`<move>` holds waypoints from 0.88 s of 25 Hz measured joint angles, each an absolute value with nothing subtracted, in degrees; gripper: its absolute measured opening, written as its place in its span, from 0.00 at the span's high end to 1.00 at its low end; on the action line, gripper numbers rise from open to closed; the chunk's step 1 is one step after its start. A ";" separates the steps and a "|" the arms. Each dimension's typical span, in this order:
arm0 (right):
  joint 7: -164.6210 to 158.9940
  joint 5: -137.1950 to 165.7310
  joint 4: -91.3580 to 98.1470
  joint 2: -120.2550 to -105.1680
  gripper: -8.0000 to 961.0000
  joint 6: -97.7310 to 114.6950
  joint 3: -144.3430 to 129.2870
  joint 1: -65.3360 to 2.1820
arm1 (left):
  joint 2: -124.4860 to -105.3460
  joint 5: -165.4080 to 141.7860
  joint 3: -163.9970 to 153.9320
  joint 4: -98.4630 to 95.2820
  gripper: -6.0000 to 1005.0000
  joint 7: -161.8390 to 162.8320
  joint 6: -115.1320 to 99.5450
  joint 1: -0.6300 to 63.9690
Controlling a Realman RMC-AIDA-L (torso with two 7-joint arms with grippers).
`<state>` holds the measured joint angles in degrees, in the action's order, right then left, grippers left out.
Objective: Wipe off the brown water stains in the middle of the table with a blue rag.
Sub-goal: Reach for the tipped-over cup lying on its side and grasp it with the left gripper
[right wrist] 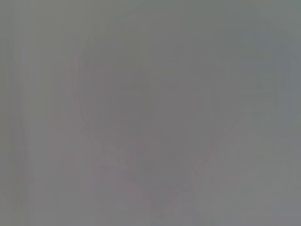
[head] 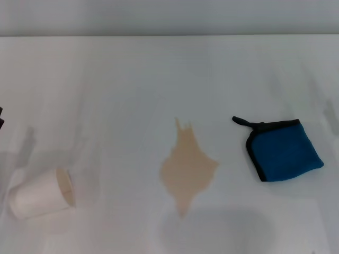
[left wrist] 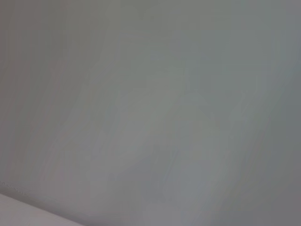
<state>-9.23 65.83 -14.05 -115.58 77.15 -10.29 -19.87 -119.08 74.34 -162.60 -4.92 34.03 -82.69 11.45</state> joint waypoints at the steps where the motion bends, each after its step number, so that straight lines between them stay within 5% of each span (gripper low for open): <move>1: -9.23 65.83 -14.06 -115.58 0.11 77.15 -10.28 -19.87 | -119.09 74.32 -162.60 -4.92 0.12 34.03 -82.69 11.34; 22: -9.23 66.30 -14.78 -115.58 0.11 77.15 -10.78 -19.55 | -118.48 71.72 -162.70 0.11 0.13 55.68 -87.50 14.27</move>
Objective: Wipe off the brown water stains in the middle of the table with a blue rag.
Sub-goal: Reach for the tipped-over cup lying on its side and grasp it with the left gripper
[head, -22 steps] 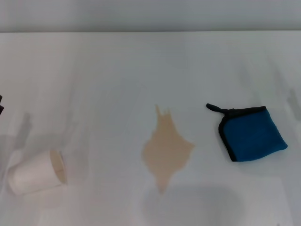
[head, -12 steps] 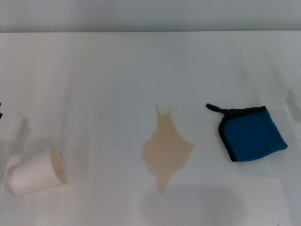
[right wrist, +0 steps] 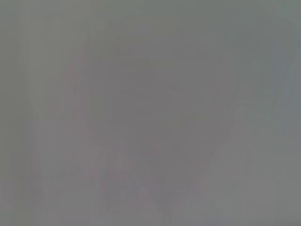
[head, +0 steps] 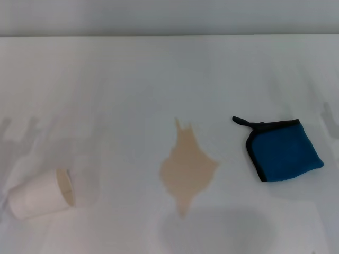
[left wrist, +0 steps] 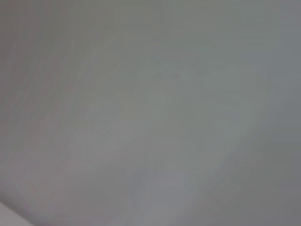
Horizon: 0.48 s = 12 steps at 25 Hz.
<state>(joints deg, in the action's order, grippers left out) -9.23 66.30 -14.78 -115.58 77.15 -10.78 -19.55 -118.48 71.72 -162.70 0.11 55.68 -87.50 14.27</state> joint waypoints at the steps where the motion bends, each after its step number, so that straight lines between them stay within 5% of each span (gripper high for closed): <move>1: -9.23 66.32 -14.78 -115.58 0.11 77.15 -10.82 -19.54 | -118.43 71.06 -162.68 1.87 0.13 59.71 -87.96 15.34; 7: -9.23 66.36 -14.77 -115.57 0.11 77.25 -10.87 -19.10 | -118.00 68.25 -162.81 10.02 0.13 74.24 -89.78 19.32; 12: -9.23 66.37 -14.63 -115.58 0.11 77.08 -10.88 -18.91 | -114.33 55.49 -162.92 19.32 0.13 89.71 -91.27 24.82</move>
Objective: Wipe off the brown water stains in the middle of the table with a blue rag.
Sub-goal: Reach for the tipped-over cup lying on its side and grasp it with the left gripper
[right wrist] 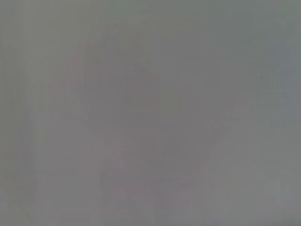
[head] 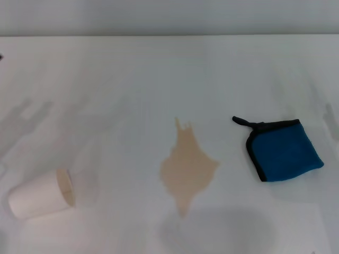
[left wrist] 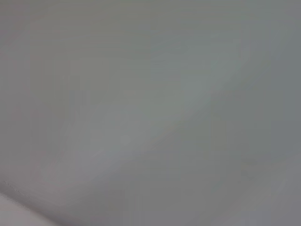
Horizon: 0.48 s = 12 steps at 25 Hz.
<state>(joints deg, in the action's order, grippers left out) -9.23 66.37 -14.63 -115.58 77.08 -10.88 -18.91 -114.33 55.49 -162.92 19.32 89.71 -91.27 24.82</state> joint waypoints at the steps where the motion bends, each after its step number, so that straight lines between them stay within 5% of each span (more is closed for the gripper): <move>1: -9.23 66.37 -14.53 -115.57 0.11 77.03 -10.88 -18.93 | -112.94 51.32 -162.95 20.54 0.13 91.99 -92.16 26.29; 5: -9.23 66.36 -14.28 -115.57 0.11 76.50 -10.72 -19.25 | -108.64 38.03 -162.96 24.18 0.13 97.87 -97.32 31.50; 12: -9.23 66.36 -14.22 -115.57 0.11 75.68 -10.58 -19.84 | -108.15 23.45 -162.96 33.62 0.13 100.06 -101.57 37.45</move>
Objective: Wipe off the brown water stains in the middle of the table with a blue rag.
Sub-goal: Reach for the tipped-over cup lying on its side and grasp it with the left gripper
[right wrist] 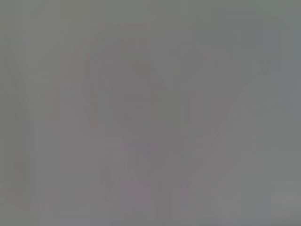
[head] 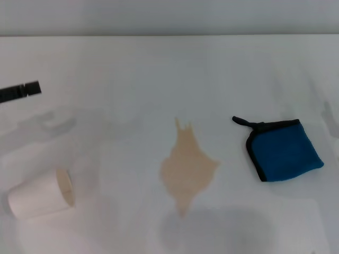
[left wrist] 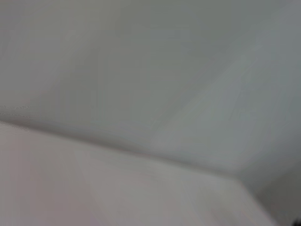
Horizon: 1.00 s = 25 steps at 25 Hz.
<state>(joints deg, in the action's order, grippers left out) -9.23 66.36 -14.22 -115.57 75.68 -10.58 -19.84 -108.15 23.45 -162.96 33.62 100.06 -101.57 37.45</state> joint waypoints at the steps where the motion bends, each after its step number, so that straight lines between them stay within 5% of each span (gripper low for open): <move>1: -9.23 66.35 -14.20 -115.57 0.11 75.68 -10.57 -19.86 | -108.12 21.26 -162.98 35.24 0.13 99.83 -101.89 38.37; 17: -9.23 66.22 -13.41 -115.56 0.11 73.38 -10.36 -20.68 | -108.42 -7.20 -163.21 54.19 0.13 84.65 -109.96 51.04; 25: -9.23 65.96 -13.22 -115.67 0.11 72.09 -10.37 -21.05 | -111.18 -17.00 -163.20 61.90 0.13 76.33 -111.31 57.01</move>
